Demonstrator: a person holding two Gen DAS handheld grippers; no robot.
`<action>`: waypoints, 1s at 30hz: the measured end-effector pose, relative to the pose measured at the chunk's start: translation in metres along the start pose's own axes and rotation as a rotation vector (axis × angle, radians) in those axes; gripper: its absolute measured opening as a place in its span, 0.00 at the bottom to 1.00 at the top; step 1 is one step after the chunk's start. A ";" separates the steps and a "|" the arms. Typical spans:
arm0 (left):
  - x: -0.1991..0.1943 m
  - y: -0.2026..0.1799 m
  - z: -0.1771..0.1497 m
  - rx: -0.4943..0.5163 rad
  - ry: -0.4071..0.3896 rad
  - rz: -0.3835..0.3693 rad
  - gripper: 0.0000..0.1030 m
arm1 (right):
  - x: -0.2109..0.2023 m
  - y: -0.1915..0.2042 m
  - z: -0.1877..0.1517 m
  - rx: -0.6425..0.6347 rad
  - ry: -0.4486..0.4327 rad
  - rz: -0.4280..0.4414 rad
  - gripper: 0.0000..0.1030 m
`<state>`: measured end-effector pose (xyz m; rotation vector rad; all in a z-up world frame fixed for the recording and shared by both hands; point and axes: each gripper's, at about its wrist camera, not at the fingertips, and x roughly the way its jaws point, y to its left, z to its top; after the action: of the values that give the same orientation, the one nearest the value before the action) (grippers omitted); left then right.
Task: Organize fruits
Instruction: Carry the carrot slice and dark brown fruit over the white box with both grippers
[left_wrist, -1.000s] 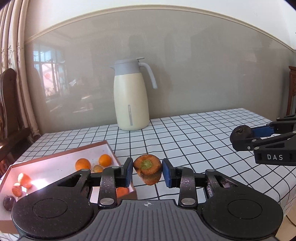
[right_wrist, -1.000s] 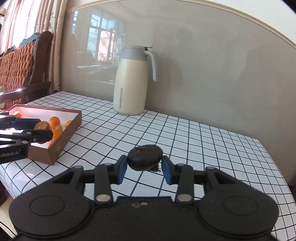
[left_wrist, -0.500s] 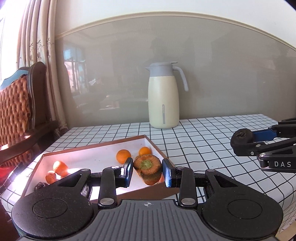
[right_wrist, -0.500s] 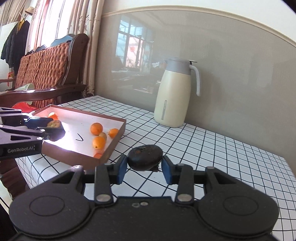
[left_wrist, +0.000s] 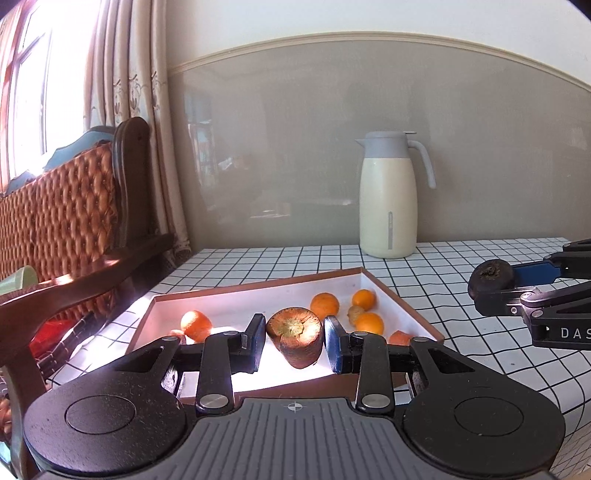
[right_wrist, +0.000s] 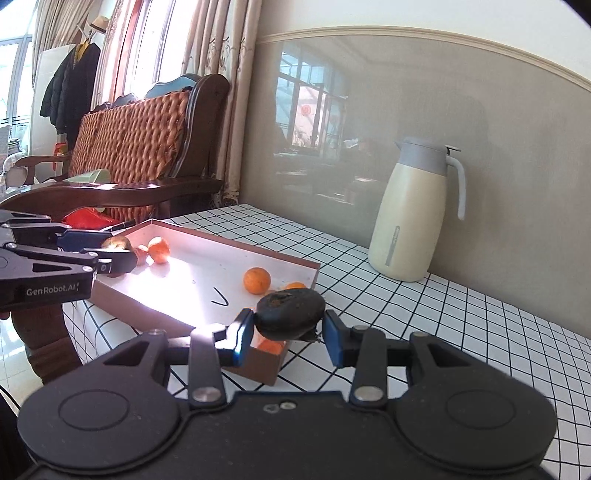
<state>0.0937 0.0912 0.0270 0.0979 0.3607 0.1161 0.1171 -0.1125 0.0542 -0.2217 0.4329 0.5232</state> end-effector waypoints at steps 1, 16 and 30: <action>0.000 0.004 0.000 -0.005 0.000 0.007 0.33 | 0.002 0.003 0.001 -0.002 -0.001 0.008 0.31; 0.005 0.059 0.001 -0.056 -0.007 0.116 0.33 | 0.026 0.034 0.034 -0.031 -0.066 0.056 0.31; 0.044 0.084 0.022 -0.095 -0.023 0.159 0.33 | 0.059 0.019 0.061 -0.012 -0.104 0.001 0.31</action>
<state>0.1347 0.1781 0.0424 0.0342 0.3241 0.2884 0.1736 -0.0518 0.0799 -0.2045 0.3290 0.5358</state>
